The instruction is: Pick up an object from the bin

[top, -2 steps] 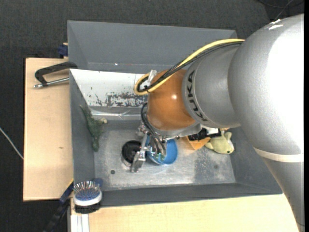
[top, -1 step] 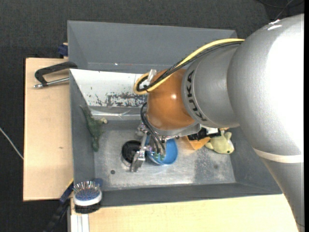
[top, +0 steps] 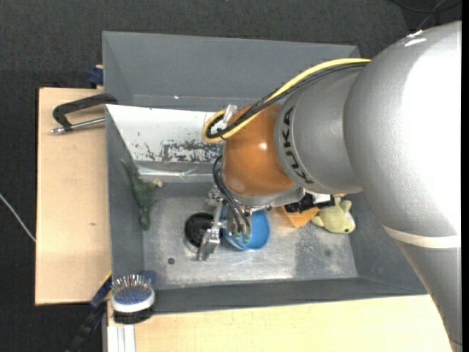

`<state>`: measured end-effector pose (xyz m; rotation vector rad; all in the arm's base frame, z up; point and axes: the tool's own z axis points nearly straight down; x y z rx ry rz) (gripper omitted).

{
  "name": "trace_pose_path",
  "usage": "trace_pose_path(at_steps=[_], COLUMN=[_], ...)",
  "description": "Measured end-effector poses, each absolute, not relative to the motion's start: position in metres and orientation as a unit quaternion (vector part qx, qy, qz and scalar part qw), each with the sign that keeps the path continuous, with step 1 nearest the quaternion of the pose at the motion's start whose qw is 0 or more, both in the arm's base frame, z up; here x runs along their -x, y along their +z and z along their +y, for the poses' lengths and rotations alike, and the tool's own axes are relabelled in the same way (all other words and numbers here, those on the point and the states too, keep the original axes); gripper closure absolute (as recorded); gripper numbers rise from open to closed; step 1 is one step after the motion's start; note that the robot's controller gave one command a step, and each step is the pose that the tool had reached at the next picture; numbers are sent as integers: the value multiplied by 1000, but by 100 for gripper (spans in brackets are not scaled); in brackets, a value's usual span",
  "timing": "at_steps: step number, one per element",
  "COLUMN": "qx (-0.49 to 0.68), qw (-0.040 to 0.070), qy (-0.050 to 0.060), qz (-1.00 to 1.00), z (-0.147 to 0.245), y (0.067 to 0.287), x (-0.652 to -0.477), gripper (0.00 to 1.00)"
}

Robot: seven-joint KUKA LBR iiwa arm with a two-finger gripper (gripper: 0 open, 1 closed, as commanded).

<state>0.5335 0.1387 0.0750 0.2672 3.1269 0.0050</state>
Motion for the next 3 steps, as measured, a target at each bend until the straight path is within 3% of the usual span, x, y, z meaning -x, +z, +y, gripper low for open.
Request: trace_pose_path(at_steps=[1, 2, 3], qx=[-85, -84, -84], qw=[3, 4, 6], qy=[2, 2, 3], qz=[996, 996, 996], z=[139, 141, 142], y=[76, 113, 177], x=[-534, -536, -538], gripper=[100, 100, 100])
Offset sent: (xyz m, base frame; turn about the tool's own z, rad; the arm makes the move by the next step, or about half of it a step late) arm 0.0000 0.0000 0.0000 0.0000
